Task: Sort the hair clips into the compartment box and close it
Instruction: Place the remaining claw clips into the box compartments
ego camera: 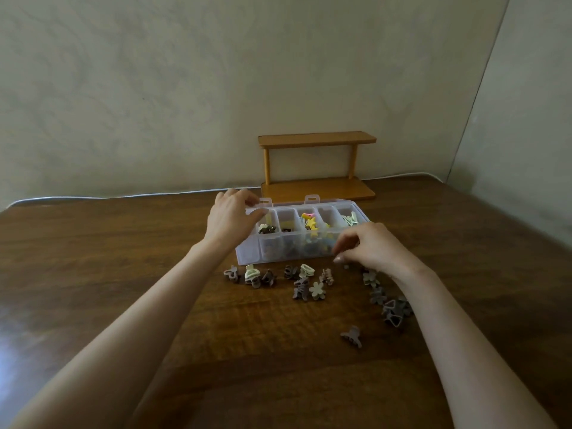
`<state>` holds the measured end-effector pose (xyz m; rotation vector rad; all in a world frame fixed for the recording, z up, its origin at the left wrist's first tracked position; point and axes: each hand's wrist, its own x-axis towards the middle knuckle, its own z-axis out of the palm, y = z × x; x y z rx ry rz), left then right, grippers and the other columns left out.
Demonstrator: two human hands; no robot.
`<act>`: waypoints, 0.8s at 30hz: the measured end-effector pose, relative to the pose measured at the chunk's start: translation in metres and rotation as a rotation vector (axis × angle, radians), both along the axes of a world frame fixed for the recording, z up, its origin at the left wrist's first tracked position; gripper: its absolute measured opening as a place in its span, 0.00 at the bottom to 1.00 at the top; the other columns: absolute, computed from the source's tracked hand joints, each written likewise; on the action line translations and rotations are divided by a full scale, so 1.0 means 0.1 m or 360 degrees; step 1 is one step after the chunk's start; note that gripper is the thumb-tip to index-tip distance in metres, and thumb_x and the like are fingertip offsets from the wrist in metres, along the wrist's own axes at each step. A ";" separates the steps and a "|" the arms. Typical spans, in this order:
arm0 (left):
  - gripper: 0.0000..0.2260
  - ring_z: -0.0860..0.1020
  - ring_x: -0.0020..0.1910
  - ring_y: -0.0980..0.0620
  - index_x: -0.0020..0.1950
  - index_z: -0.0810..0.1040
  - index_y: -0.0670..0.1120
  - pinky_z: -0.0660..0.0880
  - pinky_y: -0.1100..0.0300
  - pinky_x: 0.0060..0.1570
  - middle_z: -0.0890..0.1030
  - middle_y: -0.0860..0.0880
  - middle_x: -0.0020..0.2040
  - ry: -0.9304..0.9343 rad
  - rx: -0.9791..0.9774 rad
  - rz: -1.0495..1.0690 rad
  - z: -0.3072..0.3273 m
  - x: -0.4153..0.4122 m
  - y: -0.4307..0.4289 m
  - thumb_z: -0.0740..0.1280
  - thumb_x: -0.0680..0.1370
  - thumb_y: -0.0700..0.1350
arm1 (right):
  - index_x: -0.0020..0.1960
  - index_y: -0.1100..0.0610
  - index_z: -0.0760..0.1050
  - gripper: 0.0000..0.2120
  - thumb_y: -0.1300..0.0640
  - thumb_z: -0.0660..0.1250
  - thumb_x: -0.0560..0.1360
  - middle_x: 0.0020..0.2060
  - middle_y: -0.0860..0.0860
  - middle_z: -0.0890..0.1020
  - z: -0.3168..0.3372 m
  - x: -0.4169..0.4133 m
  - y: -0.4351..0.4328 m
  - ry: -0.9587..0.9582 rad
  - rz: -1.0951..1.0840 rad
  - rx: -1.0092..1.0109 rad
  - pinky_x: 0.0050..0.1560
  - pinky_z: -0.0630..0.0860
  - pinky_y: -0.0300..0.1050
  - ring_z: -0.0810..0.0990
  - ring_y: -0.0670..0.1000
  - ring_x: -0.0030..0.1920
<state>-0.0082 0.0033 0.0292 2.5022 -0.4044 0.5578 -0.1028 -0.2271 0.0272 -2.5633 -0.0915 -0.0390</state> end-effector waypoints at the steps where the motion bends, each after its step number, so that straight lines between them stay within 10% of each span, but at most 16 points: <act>1: 0.11 0.72 0.55 0.49 0.54 0.77 0.47 0.68 0.60 0.48 0.77 0.49 0.54 -0.0098 -0.0078 -0.0031 0.00 -0.06 -0.02 0.66 0.76 0.51 | 0.47 0.50 0.79 0.06 0.59 0.70 0.72 0.46 0.45 0.81 0.00 0.00 0.01 -0.0046 0.0005 0.0151 0.51 0.73 0.39 0.78 0.43 0.49; 14: 0.15 0.73 0.50 0.58 0.55 0.72 0.47 0.73 0.69 0.44 0.73 0.53 0.53 0.0040 -0.0116 -0.0759 -0.31 -0.70 -0.39 0.71 0.72 0.45 | 0.46 0.59 0.76 0.05 0.66 0.69 0.72 0.44 0.55 0.82 0.04 -0.03 0.13 0.0011 0.0021 0.1083 0.39 0.78 0.39 0.82 0.50 0.46; 24: 0.10 0.73 0.48 0.57 0.52 0.74 0.47 0.70 0.69 0.43 0.75 0.53 0.50 -0.0143 -0.0138 -0.0685 -0.39 -0.71 -0.40 0.70 0.73 0.45 | 0.45 0.56 0.77 0.03 0.61 0.70 0.73 0.40 0.52 0.83 0.03 -0.03 0.17 0.0047 0.0112 0.0965 0.41 0.78 0.40 0.83 0.49 0.41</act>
